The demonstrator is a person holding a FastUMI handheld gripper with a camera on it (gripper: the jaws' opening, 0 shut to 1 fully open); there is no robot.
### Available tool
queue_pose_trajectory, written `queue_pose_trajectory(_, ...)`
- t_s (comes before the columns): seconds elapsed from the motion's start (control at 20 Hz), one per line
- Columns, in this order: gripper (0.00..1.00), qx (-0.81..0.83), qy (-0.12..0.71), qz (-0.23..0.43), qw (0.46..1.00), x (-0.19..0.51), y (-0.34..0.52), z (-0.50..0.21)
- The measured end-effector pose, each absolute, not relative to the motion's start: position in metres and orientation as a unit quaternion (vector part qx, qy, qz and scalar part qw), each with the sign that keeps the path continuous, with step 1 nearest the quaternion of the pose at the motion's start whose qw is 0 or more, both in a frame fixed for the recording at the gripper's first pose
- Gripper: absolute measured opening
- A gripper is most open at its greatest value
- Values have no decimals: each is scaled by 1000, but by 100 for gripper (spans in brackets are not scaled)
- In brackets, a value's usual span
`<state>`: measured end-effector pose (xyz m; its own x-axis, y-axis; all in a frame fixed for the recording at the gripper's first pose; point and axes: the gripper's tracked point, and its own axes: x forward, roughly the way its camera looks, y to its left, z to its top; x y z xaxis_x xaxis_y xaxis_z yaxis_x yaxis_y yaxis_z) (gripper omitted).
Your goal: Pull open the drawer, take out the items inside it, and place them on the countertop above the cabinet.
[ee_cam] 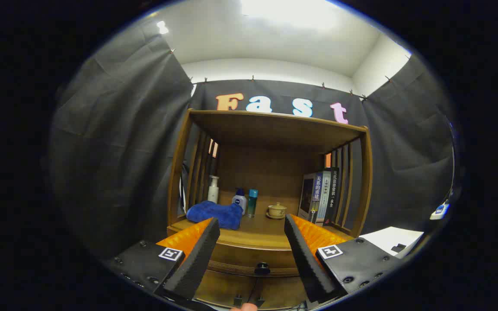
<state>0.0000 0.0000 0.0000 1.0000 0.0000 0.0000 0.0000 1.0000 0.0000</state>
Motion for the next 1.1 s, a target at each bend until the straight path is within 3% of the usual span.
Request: queue_pose_trajectory(1.1, 97, 10, 17, 20, 1000, -2, 9, -7)
